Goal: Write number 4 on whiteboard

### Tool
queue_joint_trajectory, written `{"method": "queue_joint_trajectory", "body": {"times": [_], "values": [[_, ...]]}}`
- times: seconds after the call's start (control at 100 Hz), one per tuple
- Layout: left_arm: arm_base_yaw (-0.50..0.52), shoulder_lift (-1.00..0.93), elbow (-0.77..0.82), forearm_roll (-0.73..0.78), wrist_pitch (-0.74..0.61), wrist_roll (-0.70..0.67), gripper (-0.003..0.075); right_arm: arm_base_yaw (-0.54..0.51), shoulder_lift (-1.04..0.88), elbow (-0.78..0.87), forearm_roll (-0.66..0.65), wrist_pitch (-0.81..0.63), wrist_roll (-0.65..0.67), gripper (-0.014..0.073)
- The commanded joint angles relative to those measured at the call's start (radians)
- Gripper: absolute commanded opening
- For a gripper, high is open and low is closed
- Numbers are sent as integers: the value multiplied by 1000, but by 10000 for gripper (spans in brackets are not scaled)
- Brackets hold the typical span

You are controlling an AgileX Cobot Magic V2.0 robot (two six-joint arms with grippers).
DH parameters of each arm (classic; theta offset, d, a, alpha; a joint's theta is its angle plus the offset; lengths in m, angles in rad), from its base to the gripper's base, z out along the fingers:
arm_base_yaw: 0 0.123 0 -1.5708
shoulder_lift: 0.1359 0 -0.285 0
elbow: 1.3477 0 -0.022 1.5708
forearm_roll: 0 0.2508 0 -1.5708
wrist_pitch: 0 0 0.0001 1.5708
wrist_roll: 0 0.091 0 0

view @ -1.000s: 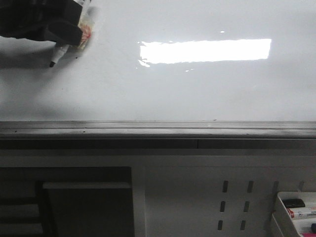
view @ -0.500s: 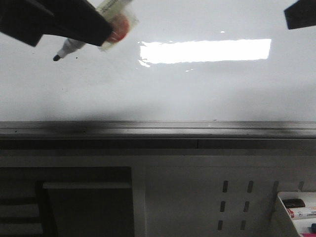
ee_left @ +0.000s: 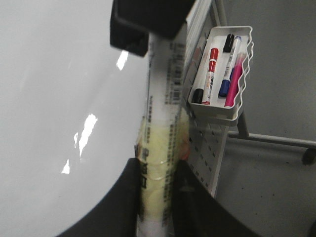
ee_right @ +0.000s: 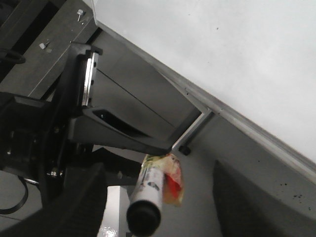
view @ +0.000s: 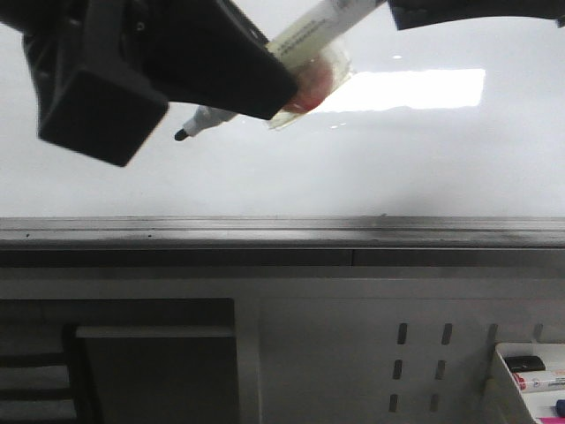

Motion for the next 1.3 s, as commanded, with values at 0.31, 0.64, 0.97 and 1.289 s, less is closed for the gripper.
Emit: {"method": "queue_joint_trajectory", "body": {"times": [0.31,0.64,0.97,1.289], "values": [[-9,-17,-47,8,-81,-2,-20,75,33,-35,78,-13,-24,346],[-9,-17,-47,12,-96,2,-20,75,37,-35,78,13,-33,287],[-9,-17,-47,12,-123,2,-20,75,37,-35,78,13,-44,-13],[2,-23,-54,-2,-61,2,262,75,37,-35,80,12,-56,-58]]}}
